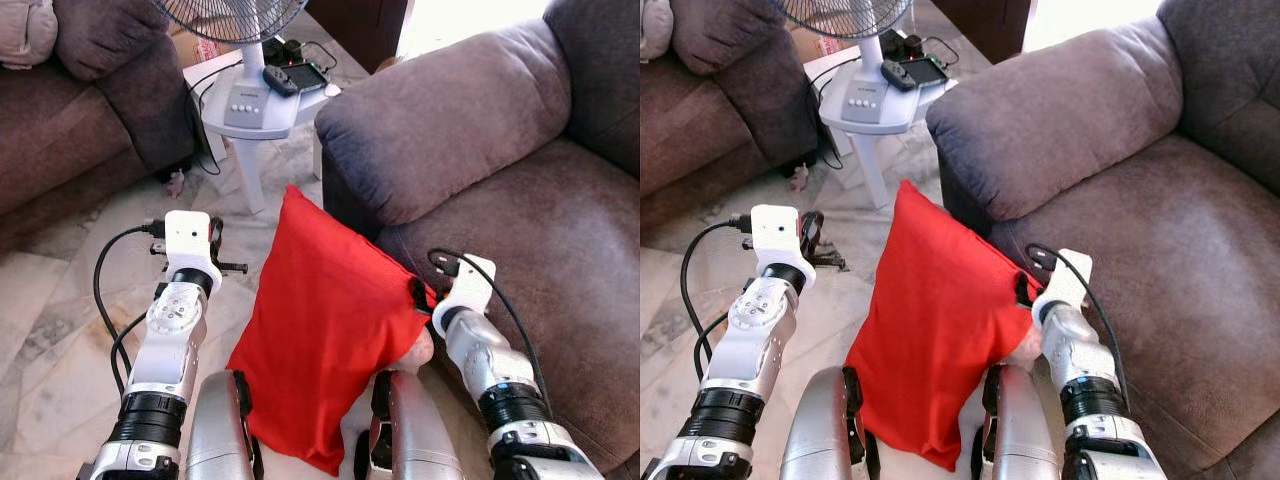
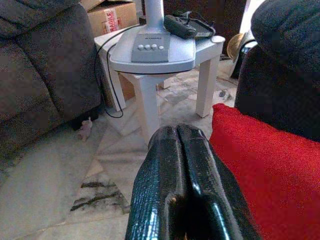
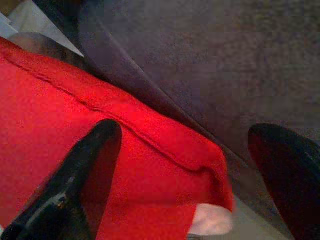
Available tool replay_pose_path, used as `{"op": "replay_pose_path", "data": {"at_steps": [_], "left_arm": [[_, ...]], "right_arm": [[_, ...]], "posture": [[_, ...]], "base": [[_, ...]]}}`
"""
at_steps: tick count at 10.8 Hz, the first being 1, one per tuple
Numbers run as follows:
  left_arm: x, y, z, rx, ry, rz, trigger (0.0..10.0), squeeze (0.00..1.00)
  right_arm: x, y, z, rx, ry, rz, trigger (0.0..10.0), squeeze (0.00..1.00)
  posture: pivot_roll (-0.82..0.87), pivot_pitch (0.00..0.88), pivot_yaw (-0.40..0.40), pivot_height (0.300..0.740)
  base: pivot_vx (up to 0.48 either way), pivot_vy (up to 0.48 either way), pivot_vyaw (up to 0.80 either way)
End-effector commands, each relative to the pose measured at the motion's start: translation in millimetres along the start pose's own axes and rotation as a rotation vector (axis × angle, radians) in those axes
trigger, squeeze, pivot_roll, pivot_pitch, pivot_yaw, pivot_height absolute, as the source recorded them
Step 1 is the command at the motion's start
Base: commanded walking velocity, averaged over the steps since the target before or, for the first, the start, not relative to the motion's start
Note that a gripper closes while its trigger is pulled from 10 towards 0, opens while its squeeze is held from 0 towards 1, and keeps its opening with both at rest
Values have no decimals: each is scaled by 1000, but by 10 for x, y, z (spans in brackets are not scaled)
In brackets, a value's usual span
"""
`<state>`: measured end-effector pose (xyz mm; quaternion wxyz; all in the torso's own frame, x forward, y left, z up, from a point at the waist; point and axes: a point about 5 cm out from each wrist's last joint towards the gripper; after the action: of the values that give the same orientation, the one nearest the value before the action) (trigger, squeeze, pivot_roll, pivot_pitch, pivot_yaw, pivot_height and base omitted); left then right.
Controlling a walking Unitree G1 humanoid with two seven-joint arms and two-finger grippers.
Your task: Move the pillow to the sofa from floor
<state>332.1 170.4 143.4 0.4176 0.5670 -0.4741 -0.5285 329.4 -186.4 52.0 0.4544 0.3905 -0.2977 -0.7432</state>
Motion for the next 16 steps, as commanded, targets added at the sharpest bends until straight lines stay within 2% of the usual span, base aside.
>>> {"op": "replay_pose_path", "data": {"at_steps": [1,2,3,4,5,7,9,11,12,14,16], "left_arm": [[3,-9,10,-9,-5,17,10000,0],[3,-10,10,-10,-7,17,10000,0],[5,-11,9,-10,-10,17,10000,0],[13,-7,4,-8,-13,18,10000,0],[15,-3,-1,-7,-14,19,10000,0],[21,-3,3,-6,-18,21,10000,0],[37,25,8,17,-26,42,10000,0],[55,38,1,20,-36,44,10000,0],[68,29,3,16,-43,43,10000,0],[75,22,12,13,-52,44,10000,0],[69,12,13,6,-62,45,10000,0]], "right_arm": [[117,-84,12,-30,-48,1,10000,1000],[167,-83,18,-38,-85,-19,10000,1000],[148,-113,16,-66,-72,-56,10000,541],[101,-156,17,-95,-51,-132,10000,0],[52,-187,21,-120,-34,-245,10000,0],[-10,-206,18,-152,7,-413,10000,0],[-55,-159,24,-121,58,-439,10000,0],[-75,16,34,-39,100,-547,10000,0],[-102,19,40,-60,117,-521,10000,0],[-120,6,60,-84,132,-547,10000,0],[-76,-108,114,-139,82,-491,10000,0]], "posture": [[71,231,-29,577],[69,233,-29,577],[69,234,-27,577],[70,234,-27,577],[71,233,-27,577],[74,233,-28,577],[74,232,-29,577],[71,231,-27,577],[70,230,-28,577],[71,229,-29,577],[69,226,-29,577]], "base": [[0,0,0],[0,0,0],[0,0,0],[0,0,0],[0,0,0],[0,0,0],[0,0,0],[0,0,0],[0,0,0],[0,0,0],[0,0,0]]}}
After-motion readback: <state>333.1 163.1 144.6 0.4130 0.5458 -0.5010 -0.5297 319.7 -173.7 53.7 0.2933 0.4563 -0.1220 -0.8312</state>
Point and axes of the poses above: a point about 5 cm out from each wrist's last joint towards the gripper, its own z axis pointing back from the gripper into the wrist, its own y axis along the axis of the wrist's last joint, x = y × z, and after that the axes turned 8 degrees about -z, right-handed
